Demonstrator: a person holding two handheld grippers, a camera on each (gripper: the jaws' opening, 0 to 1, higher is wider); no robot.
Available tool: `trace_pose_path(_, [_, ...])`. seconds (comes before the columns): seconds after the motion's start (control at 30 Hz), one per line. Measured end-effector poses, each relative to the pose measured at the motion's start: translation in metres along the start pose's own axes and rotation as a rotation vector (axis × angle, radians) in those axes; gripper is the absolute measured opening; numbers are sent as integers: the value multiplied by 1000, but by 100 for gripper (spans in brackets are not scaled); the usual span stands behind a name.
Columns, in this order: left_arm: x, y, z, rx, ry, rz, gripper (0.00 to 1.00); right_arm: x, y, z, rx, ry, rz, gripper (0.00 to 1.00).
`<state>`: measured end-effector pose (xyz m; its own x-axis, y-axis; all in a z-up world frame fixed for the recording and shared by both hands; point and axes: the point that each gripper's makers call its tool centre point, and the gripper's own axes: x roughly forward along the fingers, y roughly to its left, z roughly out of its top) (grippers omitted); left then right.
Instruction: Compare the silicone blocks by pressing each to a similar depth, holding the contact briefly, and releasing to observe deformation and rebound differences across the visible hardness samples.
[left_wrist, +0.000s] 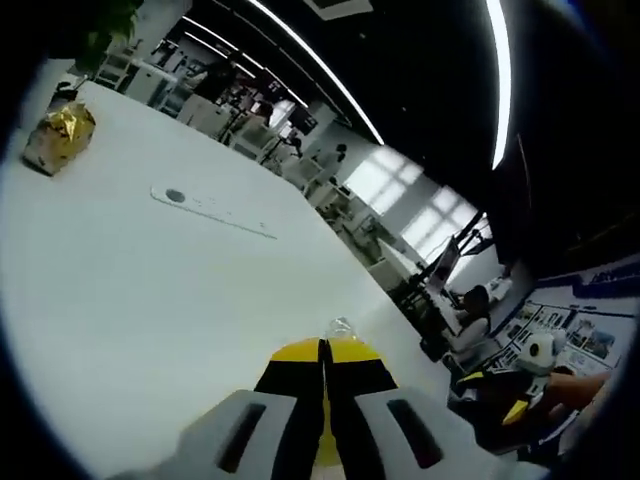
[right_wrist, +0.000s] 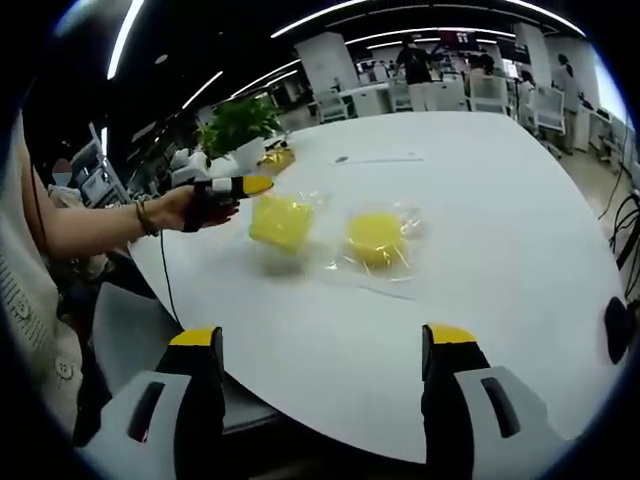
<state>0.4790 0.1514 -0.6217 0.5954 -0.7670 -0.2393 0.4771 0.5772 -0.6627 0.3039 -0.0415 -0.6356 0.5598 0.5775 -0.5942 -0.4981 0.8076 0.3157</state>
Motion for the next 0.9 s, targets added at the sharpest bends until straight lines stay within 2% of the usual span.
trace_pose_path(0.2, [7, -26, -9, 40, 50, -45, 0, -6, 3, 2, -8, -29, 10, 75])
trace_pose_path(0.53, [10, -56, -14, 79, 84, -80, 0, -16, 5, 8, -15, -82, 24, 75])
trace_pose_path(0.73, [6, -72, 0, 102, 71, -81, 0, -23, 8, 21, -42, -119, 39, 77])
trace_pose_path(0.9, [-2, -93, 17, 145, 49, -88, 0, -28, 10, 37, -90, -143, 66, 78])
